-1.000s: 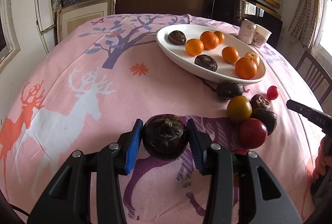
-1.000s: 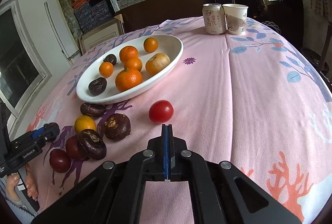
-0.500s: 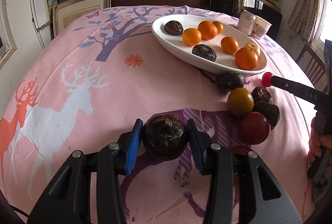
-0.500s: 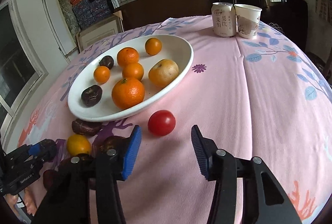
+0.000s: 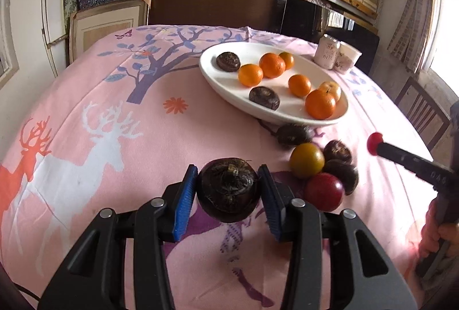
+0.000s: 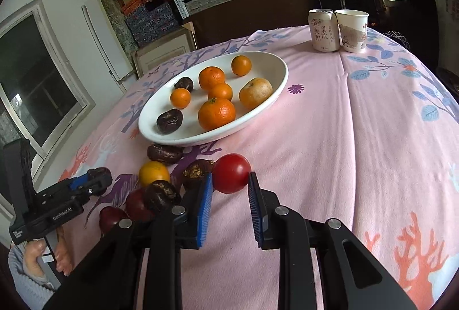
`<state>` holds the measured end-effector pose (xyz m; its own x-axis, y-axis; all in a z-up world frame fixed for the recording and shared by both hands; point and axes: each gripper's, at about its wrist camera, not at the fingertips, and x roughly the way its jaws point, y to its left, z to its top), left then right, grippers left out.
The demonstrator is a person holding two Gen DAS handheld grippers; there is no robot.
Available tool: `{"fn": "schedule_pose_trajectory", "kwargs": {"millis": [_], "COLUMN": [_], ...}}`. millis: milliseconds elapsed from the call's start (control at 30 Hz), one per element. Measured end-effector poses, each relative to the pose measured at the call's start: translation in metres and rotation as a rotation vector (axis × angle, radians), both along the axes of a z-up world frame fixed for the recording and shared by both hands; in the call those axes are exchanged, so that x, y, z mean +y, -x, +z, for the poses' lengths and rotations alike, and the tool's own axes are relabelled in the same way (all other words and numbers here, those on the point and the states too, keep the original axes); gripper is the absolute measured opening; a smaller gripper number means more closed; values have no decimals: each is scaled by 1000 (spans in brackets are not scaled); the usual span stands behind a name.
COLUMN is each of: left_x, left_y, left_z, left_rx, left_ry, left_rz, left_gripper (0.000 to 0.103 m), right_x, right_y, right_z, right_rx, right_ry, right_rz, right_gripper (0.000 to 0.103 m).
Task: Organize fruits
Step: 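Lower the passion fruit and tomato onto the plate and open both tools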
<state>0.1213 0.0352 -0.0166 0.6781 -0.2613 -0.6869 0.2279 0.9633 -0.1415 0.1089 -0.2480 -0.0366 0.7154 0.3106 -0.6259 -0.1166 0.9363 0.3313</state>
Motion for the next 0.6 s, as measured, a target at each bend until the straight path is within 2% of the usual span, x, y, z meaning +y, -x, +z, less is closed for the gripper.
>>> {"fn": "schedule_pose_trajectory", "kwargs": {"millis": [67,300,433,600], "left_x": [-2,-34,-54,-58], "left_y": [-9,-62,-94,-121], "left_z": [12,46,38,15], "left_rx": [-12,-80,-71,-24], "left_ry": [41,2,-33,-34], "left_rz": [-2,5,8,8], "left_gripper": [43,43,43,43], "right_x": [-1,-3,10,33], "right_y": [-3,-42,-79,-121], "right_z": [7,39,45,32], "right_rx": [-19,-40,-35,-13], "right_ry": [-4,-48,-38,-43], "right_rz": [-8,-14,-10,8], "right_gripper": [25,25,25,25]}}
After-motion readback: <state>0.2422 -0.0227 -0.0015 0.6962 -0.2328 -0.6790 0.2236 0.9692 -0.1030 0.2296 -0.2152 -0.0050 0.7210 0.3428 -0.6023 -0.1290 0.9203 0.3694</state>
